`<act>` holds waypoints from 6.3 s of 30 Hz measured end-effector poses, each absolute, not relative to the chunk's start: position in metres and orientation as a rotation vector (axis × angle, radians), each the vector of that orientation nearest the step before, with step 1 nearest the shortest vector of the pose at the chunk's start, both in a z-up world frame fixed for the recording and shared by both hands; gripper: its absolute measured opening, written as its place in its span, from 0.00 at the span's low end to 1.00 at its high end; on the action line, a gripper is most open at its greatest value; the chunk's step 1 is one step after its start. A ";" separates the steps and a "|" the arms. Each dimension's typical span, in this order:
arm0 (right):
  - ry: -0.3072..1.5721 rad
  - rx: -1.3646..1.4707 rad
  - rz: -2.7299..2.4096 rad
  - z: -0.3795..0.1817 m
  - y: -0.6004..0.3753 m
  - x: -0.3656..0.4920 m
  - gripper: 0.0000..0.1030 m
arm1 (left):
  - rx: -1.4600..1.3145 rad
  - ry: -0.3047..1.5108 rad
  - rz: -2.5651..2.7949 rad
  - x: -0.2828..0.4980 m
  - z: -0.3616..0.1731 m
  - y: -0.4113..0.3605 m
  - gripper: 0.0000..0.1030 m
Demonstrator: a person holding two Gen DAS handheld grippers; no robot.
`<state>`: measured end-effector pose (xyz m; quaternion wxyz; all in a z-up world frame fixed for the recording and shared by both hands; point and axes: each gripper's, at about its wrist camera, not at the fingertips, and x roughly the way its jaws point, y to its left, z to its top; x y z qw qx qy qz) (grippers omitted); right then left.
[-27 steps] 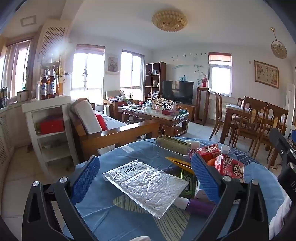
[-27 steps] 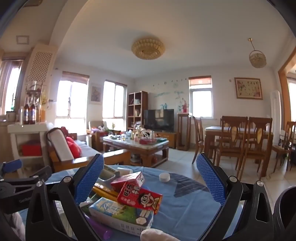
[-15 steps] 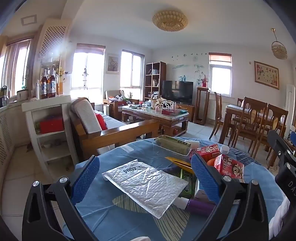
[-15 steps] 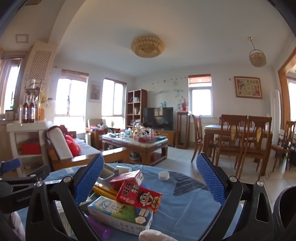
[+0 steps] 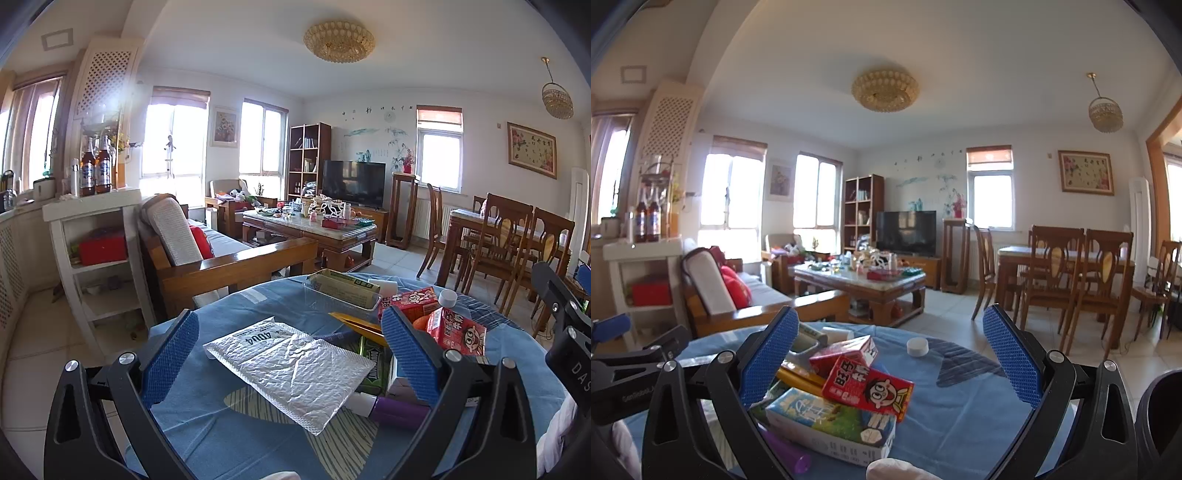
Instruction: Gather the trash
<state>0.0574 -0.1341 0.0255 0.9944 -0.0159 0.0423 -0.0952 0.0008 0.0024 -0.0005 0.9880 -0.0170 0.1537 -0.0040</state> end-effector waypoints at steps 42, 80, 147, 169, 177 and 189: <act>0.092 -0.027 -0.200 0.024 -0.137 0.057 0.96 | -0.037 0.325 -0.031 0.002 -0.004 -0.001 0.95; 0.098 -0.026 -0.205 0.025 -0.138 0.057 0.96 | -0.038 0.327 -0.032 0.002 -0.003 -0.001 0.95; 0.834 -0.364 0.525 -0.029 -0.134 0.170 0.62 | -0.495 0.974 -0.379 0.106 -0.067 0.067 0.59; 0.749 -0.069 0.472 -0.007 -0.157 0.131 0.47 | -0.542 0.727 -0.497 0.080 -0.045 0.078 0.06; 0.635 0.067 0.409 0.031 -0.172 0.081 0.47 | -0.481 0.637 -0.577 0.046 -0.011 0.065 0.06; 0.576 -0.020 0.008 0.070 -0.240 -0.006 0.48 | -0.353 0.618 -0.908 0.000 0.012 -0.042 0.06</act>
